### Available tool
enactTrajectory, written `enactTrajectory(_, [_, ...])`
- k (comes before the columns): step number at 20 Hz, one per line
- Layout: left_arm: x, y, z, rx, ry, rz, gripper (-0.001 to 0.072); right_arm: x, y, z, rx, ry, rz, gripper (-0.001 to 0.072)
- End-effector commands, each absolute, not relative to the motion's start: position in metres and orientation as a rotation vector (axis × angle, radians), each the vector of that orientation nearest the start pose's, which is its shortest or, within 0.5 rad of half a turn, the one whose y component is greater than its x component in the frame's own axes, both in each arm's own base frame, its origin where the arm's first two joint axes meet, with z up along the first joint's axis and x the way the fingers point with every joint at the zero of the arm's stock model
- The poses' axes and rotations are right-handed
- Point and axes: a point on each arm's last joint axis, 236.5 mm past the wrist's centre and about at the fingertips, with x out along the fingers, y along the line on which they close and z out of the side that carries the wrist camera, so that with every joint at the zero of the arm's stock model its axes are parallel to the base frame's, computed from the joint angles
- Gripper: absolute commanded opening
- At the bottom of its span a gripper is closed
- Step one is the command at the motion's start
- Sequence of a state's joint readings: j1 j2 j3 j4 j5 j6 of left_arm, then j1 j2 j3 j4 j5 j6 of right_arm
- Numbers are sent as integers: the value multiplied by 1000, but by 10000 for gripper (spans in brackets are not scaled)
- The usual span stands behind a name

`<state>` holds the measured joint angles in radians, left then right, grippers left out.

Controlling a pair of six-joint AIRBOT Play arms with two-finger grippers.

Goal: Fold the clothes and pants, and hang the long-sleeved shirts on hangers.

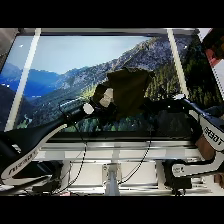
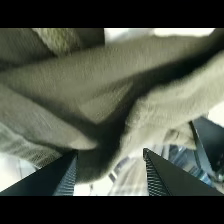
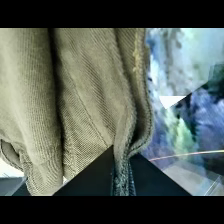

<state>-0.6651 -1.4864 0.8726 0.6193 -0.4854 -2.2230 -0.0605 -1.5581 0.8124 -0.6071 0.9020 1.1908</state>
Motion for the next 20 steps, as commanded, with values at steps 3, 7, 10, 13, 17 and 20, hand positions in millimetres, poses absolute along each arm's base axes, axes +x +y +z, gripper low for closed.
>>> enactTrajectory(3, [303,-346,-103,-1144,1453,-5,223,357,131,-123,804,1392,306,73])
enactTrajectory(7, [309,-348,-94,-1111,1430,-60,25,357,131,-123,804,1392,306,73])
enactTrajectory(10, [329,-347,-65,-1048,1343,-185,25,357,131,-122,805,1390,308,73])
enactTrajectory(13, [361,-324,-14,-995,1183,-303,25,358,131,-118,803,1379,311,38])
enactTrajectory(17, [407,-260,47,-997,963,-316,25,362,132,-95,779,1332,348,38])
enactTrajectory(20, [430,-211,74,-999,842,-278,25,366,132,-64,713,1250,402,38])
